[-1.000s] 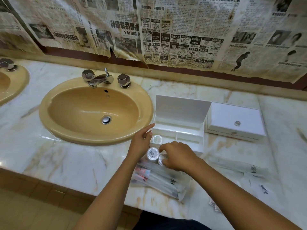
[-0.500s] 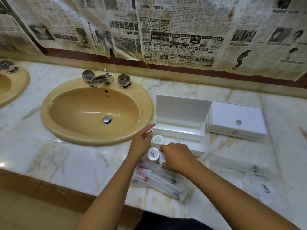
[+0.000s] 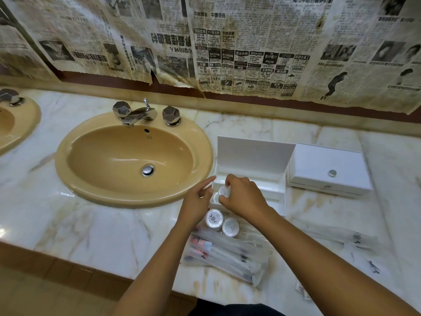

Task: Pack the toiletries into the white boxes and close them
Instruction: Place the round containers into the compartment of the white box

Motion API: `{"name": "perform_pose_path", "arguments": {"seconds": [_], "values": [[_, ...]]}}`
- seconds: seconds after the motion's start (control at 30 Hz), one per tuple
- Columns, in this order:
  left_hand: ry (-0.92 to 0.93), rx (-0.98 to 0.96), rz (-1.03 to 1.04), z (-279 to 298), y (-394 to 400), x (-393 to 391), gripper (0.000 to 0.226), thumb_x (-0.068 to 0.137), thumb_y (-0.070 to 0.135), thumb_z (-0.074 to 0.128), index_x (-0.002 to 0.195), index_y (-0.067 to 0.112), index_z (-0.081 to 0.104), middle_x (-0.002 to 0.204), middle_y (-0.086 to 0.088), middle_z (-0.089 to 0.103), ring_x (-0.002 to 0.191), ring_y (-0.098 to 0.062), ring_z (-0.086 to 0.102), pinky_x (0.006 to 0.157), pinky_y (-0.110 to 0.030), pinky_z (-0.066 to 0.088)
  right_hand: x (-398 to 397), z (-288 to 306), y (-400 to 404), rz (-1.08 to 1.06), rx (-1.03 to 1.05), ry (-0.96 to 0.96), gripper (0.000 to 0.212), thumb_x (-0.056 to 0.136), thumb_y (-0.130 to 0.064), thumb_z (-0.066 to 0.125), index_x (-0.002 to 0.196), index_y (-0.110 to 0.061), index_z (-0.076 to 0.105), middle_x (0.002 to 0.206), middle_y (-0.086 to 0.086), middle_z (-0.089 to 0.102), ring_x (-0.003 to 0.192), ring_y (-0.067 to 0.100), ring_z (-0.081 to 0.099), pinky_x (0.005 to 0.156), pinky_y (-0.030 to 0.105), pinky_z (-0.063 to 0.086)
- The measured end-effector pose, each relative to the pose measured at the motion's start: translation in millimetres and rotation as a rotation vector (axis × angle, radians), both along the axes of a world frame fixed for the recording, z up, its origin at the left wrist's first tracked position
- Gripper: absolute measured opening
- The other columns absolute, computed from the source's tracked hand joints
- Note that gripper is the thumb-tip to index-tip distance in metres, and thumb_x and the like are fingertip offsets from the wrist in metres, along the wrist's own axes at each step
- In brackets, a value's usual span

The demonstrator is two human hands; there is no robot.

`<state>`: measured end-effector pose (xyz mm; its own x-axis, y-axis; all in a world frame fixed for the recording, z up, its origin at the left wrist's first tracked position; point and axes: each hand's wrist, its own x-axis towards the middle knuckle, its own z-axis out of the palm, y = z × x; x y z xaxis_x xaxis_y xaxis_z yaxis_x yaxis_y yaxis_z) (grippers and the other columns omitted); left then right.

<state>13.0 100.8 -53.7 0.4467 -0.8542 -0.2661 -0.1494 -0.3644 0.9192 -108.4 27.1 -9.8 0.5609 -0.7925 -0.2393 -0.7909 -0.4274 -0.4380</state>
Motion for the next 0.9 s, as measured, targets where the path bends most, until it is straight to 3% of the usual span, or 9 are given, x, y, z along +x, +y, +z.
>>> {"name": "perform_pose_path", "arguments": {"seconds": [0.1, 0.17, 0.23, 0.33, 0.53, 0.67, 0.73, 0.83, 0.9], "values": [[0.026, 0.001, -0.001, -5, 0, 2, 0.040, 0.096, 0.011, 0.049, 0.125, 0.035, 0.062, 0.070, 0.000, 0.060, 0.053, -0.004, 0.045, 0.080, -0.053, 0.055, 11, -13, -5, -0.026, 0.057, 0.037, 0.025, 0.081, -0.033, 0.063, 0.083, -0.011, 0.053, 0.086, 0.007, 0.058, 0.082, 0.027, 0.057, 0.064, 0.028, 0.038], [0.035, -0.011, 0.001, -5, 0, 3, 0.039, 0.096, 0.011, 0.050, 0.125, 0.034, 0.062, 0.088, -0.004, 0.065, 0.066, -0.007, 0.061, 0.085, -0.051, 0.055, 18, -21, -6, -0.046, 0.085, 0.041, 0.026, 0.080, -0.032, 0.065, 0.076, -0.011, 0.051, 0.081, 0.007, 0.055, 0.080, 0.027, 0.057, 0.063, 0.029, 0.038], [0.047, -0.016, -0.002, -6, 0, 3, 0.039, 0.096, 0.012, 0.050, 0.125, 0.036, 0.062, 0.115, -0.013, 0.061, 0.096, -0.010, 0.059, 0.090, -0.046, 0.054, 21, -26, -6, -0.055, 0.101, 0.049, 0.029, 0.081, -0.032, 0.067, 0.071, -0.012, 0.047, 0.078, 0.006, 0.054, 0.079, 0.027, 0.057, 0.063, 0.029, 0.037], [0.051, -0.012, -0.017, -7, -1, 4, 0.039, 0.096, 0.013, 0.050, 0.124, 0.038, 0.061, 0.124, -0.012, 0.061, 0.100, -0.011, 0.062, 0.092, -0.044, 0.053, 22, -31, -5, -0.059, 0.099, 0.049, 0.038, 0.082, -0.032, 0.068, 0.063, -0.015, 0.039, 0.076, 0.007, 0.052, 0.076, 0.026, 0.052, 0.063, 0.029, 0.035], [0.057, -0.017, -0.020, -7, -1, 4, 0.038, 0.097, 0.013, 0.050, 0.125, 0.038, 0.060, 0.128, 0.003, 0.063, 0.109, -0.012, 0.057, 0.095, -0.045, 0.052, 14, -30, -2, -0.090, 0.099, 0.010, 0.020, 0.084, -0.026, 0.060, 0.084, -0.006, 0.059, 0.083, 0.009, 0.061, 0.080, 0.026, 0.057, 0.065, 0.032, 0.046], [0.049, -0.034, -0.019, -8, 0, 3, 0.039, 0.098, 0.012, 0.049, 0.125, 0.038, 0.060, 0.128, 0.002, 0.063, 0.108, -0.014, 0.056, 0.095, -0.045, 0.051, 10, -28, 1, -0.085, 0.143, -0.032, 0.017, 0.087, -0.020, 0.055, 0.094, -0.007, 0.063, 0.088, 0.010, 0.065, 0.085, 0.027, 0.058, 0.065, 0.028, 0.041], [0.037, -0.038, -0.020, -6, 0, 2, 0.040, 0.098, 0.012, 0.049, 0.122, 0.041, 0.059, 0.128, 0.010, 0.062, 0.107, -0.015, 0.059, 0.095, -0.043, 0.052, 9, -26, 2, -0.081, 0.159, -0.052, 0.018, 0.089, -0.020, 0.054, 0.098, -0.009, 0.063, 0.093, 0.011, 0.066, 0.088, 0.026, 0.059, 0.067, 0.028, 0.041], [0.030, -0.030, -0.019, -5, 1, 1, 0.040, 0.098, 0.012, 0.048, 0.123, 0.042, 0.059, 0.130, 0.012, 0.060, 0.111, -0.022, 0.057, 0.094, -0.041, 0.052, 4, -21, 6, -0.073, 0.124, -0.093, 0.022, 0.090, -0.022, 0.054, 0.107, -0.012, 0.062, 0.104, 0.010, 0.067, 0.095, 0.025, 0.060, 0.078, 0.030, 0.048], [0.020, -0.022, -0.018, -6, 1, 0, 0.040, 0.098, 0.012, 0.048, 0.126, 0.038, 0.059, 0.132, 0.004, 0.061, 0.113, -0.028, 0.054, 0.092, -0.035, 0.050, -2, -15, 9, -0.053, 0.080, -0.150, 0.025, 0.091, -0.023, 0.055, 0.114, -0.014, 0.060, 0.111, 0.006, 0.065, 0.102, 0.022, 0.059, 0.086, 0.032, 0.048]]}}
